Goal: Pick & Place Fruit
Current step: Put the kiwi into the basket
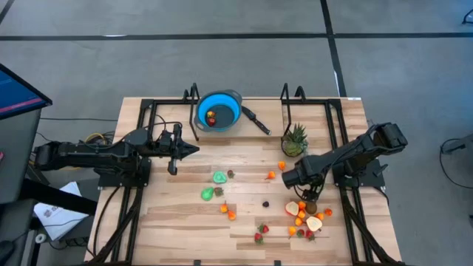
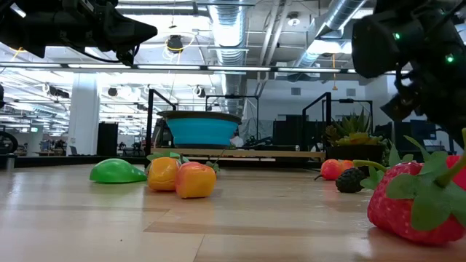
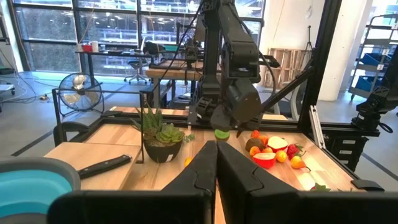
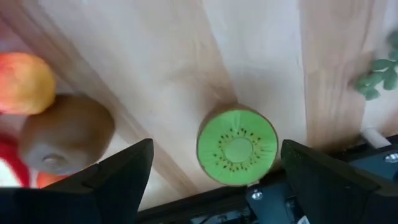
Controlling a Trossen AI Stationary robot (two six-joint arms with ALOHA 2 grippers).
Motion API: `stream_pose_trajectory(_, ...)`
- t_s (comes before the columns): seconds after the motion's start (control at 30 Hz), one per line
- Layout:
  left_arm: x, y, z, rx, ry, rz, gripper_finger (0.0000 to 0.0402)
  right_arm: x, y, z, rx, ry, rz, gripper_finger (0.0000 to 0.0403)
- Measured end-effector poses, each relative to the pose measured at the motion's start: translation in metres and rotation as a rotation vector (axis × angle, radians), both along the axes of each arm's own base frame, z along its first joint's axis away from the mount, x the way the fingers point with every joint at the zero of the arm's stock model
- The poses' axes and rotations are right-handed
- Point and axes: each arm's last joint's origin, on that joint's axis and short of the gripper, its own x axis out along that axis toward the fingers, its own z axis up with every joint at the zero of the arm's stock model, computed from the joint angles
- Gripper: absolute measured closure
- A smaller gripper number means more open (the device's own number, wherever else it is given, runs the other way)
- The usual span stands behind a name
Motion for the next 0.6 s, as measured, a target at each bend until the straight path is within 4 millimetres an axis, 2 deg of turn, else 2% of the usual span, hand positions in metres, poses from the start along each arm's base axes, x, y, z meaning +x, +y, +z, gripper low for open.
stream_pose_trajectory(0.2,0.000,0.000,0.000,0.000,0.000,0.000,0.0399,-0.016,-0.005,-0.015,-0.019,0.069,-0.002,0.0069)
stream_pose_trajectory(0.37,0.000,0.000,0.000,0.000,0.000,0.000,0.0399,-0.022,-0.006,-0.029,-0.011,0.042,-0.002,0.0078)
stream_pose_trajectory(0.6,0.000,0.000,0.000,0.000,0.000,0.000,0.0399,-0.022,-0.006,-0.032,-0.002,0.023,0.000,0.0093)
